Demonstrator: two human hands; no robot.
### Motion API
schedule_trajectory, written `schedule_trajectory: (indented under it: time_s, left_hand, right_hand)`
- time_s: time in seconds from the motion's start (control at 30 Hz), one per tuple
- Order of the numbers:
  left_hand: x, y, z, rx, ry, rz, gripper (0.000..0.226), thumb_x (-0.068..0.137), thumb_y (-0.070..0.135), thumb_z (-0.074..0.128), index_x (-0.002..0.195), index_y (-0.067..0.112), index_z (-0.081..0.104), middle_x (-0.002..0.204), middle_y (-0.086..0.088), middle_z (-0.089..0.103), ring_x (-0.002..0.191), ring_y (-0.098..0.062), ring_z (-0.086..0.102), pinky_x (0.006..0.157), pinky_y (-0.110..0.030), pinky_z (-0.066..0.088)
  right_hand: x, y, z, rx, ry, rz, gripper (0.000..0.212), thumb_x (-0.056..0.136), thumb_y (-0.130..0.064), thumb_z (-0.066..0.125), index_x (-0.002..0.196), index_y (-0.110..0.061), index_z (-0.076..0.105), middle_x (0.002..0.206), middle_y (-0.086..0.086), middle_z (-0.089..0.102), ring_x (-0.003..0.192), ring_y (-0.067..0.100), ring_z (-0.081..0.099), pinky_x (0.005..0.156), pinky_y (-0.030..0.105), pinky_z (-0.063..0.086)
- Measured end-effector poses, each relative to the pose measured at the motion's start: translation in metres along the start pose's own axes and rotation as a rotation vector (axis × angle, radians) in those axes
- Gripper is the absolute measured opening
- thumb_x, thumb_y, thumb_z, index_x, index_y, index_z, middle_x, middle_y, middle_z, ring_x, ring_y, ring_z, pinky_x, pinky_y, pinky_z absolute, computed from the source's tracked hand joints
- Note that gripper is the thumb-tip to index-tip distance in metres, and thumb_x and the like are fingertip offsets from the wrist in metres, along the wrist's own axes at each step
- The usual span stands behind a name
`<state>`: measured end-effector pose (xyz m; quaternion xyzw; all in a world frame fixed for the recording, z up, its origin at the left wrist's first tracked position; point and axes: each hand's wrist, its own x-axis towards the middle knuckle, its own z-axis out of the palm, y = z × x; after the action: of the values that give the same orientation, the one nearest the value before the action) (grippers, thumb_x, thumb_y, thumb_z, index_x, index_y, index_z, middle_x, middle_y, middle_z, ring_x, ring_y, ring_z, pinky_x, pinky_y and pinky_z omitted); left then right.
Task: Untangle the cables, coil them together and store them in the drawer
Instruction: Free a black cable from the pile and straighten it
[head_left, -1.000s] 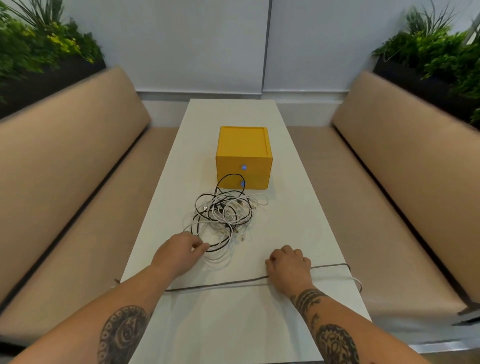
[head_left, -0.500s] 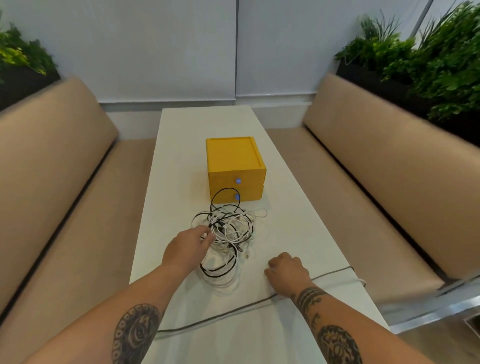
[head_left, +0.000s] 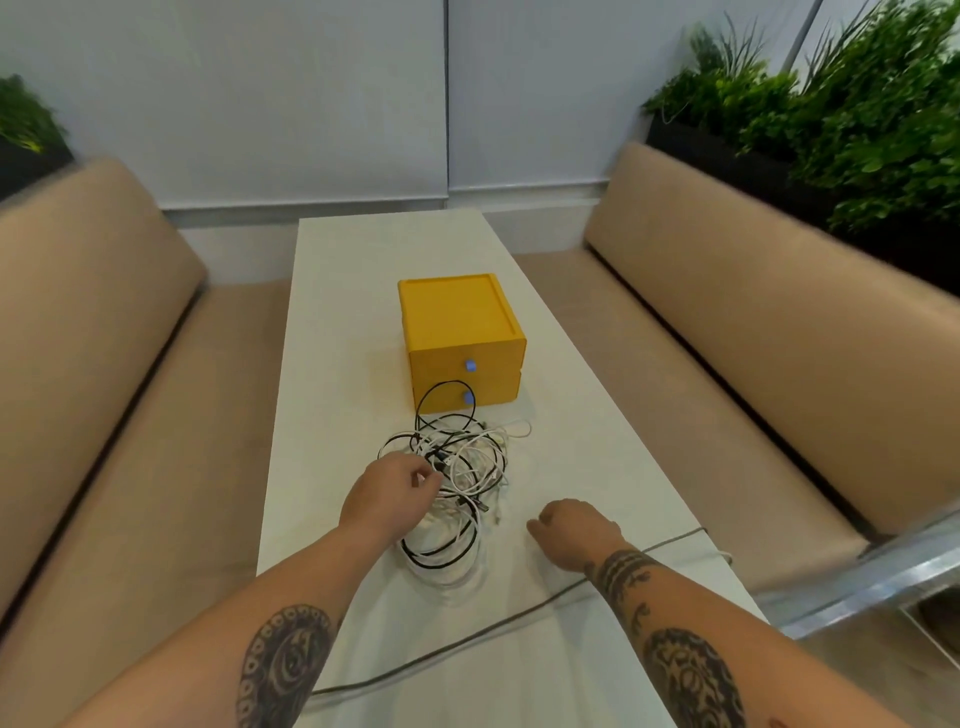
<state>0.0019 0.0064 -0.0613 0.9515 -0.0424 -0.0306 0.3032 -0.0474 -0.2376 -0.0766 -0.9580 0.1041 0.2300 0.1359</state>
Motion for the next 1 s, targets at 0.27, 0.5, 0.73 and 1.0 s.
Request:
schedule_trajectory:
  time_s: [0.27,0.5,0.73,1.0]
  left_hand:
    - [0.021,0.001,0.004,-0.077,0.049,-0.052,0.014,0.093,0.038,0.057,0.094,0.032,0.070,0.104,0.008,0.063,0.096,-0.013,0.059,0.077,-0.029,0.046]
    - [0.032,0.006,0.011,-0.083,0.024,-0.075,0.023,0.095,0.035,0.059,0.113,0.025,0.070,0.122,0.003,0.063,0.112,-0.017,0.058,0.088,-0.028,0.044]
    - [0.041,0.007,0.014,-0.126,0.004,-0.077,0.027,0.096,0.037,0.058,0.118,0.029,0.070,0.124,0.005,0.064,0.109,-0.015,0.062,0.092,-0.029,0.048]
    - [0.048,0.016,0.026,-0.050,-0.070,-0.052,0.020,0.093,0.039,0.062,0.099,0.027,0.077,0.088,0.009,0.068,0.087,-0.013,0.064,0.073,-0.027,0.047]
  right_hand:
    - [0.025,-0.038,-0.038,0.244,0.491,-0.313,0.026,0.100,-0.037,0.050,0.113,-0.022,0.067,0.117,0.001,0.059,0.111,0.022,0.053,0.092,0.039,0.046]
    - [0.046,-0.063,-0.043,-0.071,0.387,-0.468,0.036,0.103,-0.042,0.041,0.134,-0.032,0.056,0.140,-0.008,0.052,0.133,0.019,0.039,0.103,0.042,0.032]
    - [0.059,-0.063,-0.027,-0.072,0.316,-0.449,0.030,0.101,-0.045,0.044,0.116,-0.033,0.067,0.121,-0.008,0.063,0.114,0.020,0.054,0.095,0.041,0.033]
    - [0.054,-0.048,-0.010,-0.008,0.313,-0.453,0.030,0.098,-0.050,0.047,0.106,-0.033,0.070,0.107,-0.011,0.071,0.106,0.019,0.057,0.090,0.038,0.039]
